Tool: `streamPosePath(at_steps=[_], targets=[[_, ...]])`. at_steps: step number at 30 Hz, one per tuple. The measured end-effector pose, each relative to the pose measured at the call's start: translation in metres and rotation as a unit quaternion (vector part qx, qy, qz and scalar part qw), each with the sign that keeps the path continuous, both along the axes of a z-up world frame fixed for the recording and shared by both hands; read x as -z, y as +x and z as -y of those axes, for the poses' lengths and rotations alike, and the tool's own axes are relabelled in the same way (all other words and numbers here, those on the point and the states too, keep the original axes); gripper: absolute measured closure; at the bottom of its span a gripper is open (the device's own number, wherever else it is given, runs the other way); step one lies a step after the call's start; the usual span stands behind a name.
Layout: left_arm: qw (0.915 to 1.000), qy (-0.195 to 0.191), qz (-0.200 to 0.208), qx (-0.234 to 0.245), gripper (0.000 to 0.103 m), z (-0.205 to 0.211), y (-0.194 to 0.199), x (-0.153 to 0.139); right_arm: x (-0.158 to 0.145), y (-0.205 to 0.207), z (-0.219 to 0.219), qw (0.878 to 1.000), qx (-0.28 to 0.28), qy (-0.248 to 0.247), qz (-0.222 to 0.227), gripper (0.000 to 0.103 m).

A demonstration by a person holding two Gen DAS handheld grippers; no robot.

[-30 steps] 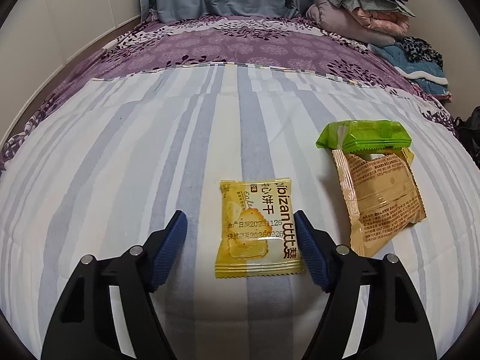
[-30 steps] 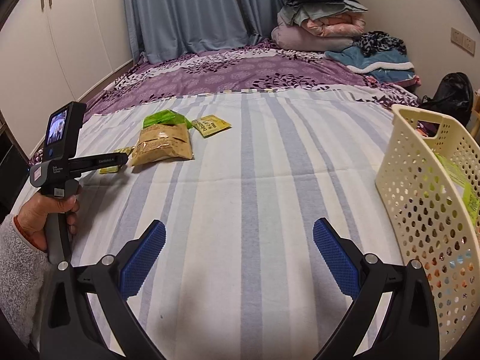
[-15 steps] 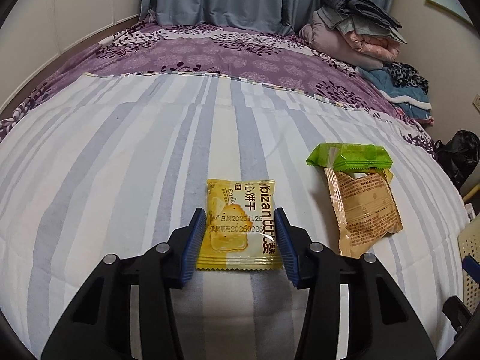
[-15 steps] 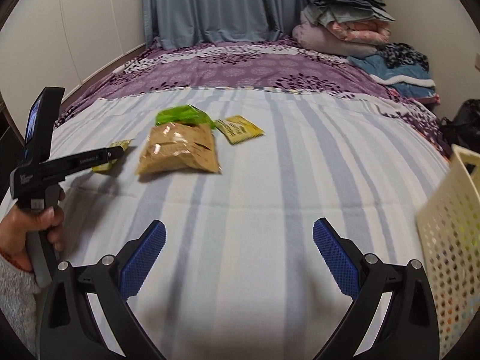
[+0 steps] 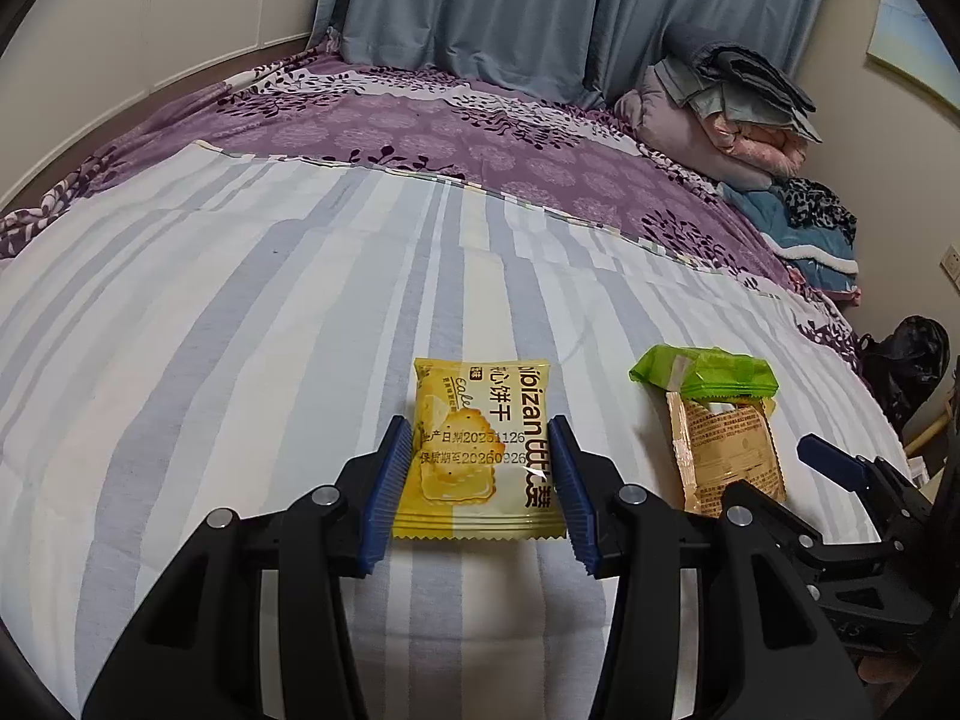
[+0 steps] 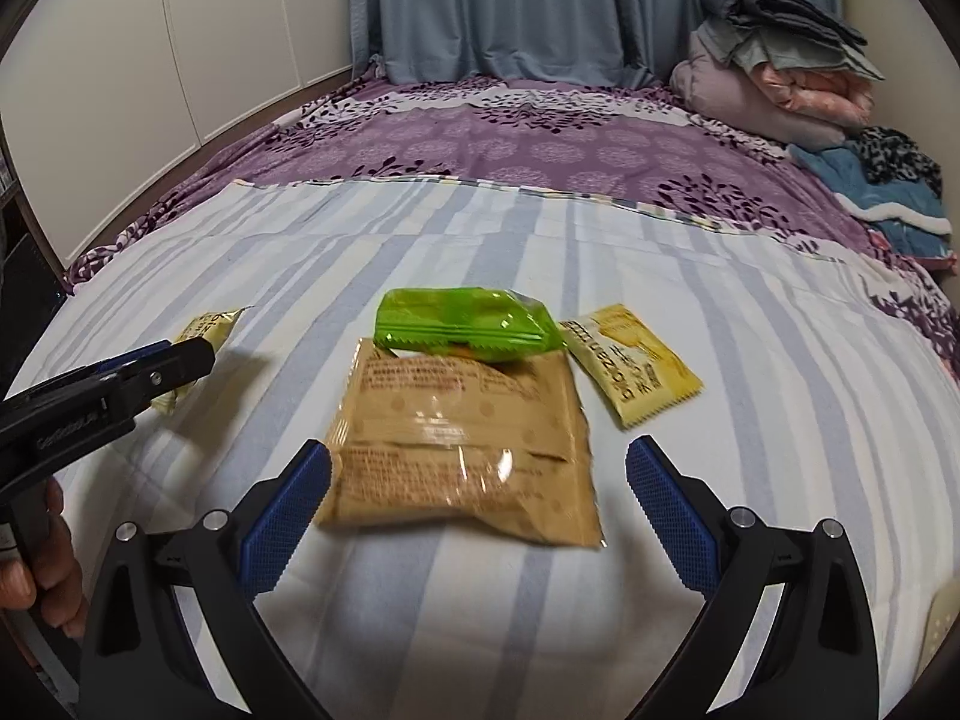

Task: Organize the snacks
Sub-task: 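Grasp the tan bread bag with the right tool while the left holds the yellow packet, then carry the tan bag toward the basket with the right tool while left holds the packet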

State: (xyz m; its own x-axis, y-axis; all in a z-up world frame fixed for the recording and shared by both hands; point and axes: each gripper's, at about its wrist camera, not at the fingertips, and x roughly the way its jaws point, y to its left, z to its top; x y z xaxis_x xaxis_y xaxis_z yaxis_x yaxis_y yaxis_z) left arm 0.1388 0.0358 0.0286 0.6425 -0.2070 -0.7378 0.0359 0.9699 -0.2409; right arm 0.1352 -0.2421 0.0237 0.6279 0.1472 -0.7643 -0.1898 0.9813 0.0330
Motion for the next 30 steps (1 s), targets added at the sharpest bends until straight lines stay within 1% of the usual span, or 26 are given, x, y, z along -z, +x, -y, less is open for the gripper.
streamPosePath(at_steps=[2,4,9,14,18,20,22,23,24,30], targets=[[1.0000,-0.003,0.000,0.000,0.055,-0.001,0.000,0.000,0.004,0.006,-0.004,1.000,-0.003,-0.003,-0.006,0.005],[1.0000,-0.004,0.000,0.000,0.055,-0.001,0.000,0.001,0.010,0.013,-0.005,1.000,-0.009,0.007,-0.023,0.005],[1.0000,-0.006,-0.004,0.001,0.055,-0.002,0.000,0.003,0.021,0.030,-0.006,0.998,-0.002,0.021,-0.059,0.005],[1.0000,-0.006,-0.007,0.003,0.055,0.000,0.001,0.006,0.024,0.032,-0.012,0.998,-0.005,0.002,-0.060,0.005],[0.9999,-0.007,-0.009,0.006,0.055,0.001,0.002,0.008,0.023,0.032,-0.014,0.998,-0.001,-0.001,-0.059,0.005],[0.9999,-0.007,-0.009,0.006,0.055,0.001,0.002,0.008,0.021,0.030,-0.014,0.998,-0.001,0.001,-0.056,0.011],[0.9999,-0.008,-0.009,0.006,0.055,0.001,0.001,0.008,0.019,0.026,-0.016,0.999,-0.002,-0.005,-0.051,0.024],[0.9999,-0.009,-0.009,0.005,0.055,0.001,0.001,0.008,0.018,0.025,-0.016,0.999,-0.002,-0.006,-0.051,0.025],[0.9999,-0.008,-0.010,0.006,0.055,0.001,0.001,0.008,0.017,0.024,-0.015,0.999,0.000,-0.005,-0.050,0.028],[0.9999,-0.014,-0.003,0.010,0.055,0.006,-0.001,0.005,0.012,0.007,-0.003,0.999,0.013,0.004,-0.051,0.029]])
